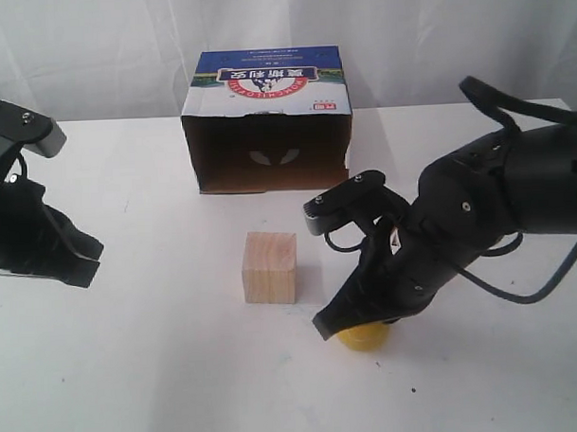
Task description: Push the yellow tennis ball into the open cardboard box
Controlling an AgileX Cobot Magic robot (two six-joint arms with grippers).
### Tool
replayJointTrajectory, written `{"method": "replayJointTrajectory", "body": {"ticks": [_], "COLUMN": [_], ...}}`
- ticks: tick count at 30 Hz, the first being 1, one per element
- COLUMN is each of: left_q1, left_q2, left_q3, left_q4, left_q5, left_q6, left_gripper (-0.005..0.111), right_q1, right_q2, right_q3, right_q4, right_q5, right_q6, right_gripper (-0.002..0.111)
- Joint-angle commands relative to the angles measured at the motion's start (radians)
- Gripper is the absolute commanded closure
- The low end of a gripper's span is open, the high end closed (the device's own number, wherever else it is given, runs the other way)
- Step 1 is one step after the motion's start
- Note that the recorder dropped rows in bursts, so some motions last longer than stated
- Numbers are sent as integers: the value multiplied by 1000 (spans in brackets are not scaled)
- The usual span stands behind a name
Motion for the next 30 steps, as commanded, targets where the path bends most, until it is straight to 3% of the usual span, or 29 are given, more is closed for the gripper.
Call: {"method": "replayJointTrajectory", "body": {"ticks": [1, 16, 21, 24, 30], "left_q1": [-4, -4, -4, -4, -4], "left_q2": [0, 0, 0, 0, 0], "left_q3": [-7, -7, -7, -7, -7], "left_q4": [-16, -16, -16, -14, -14], "left_q5": [19, 19, 30, 44, 44], "left_q6": [1, 1, 1, 1, 5], "left_gripper": [107, 107, 107, 107, 107], "right_q1": [-12, -85, -106, -122, -162], "right_q2": [34, 34, 34, 33, 34], "right_q3": [5, -164, -257, -245, -166], "right_q4": [-26, -134, -156, -156, -156], "right_q5": [-32, -80, 70, 177, 130], "right_q6": [-11, -11, -7, -7, -7], "right_gripper": [108, 108, 108, 108, 108]}}
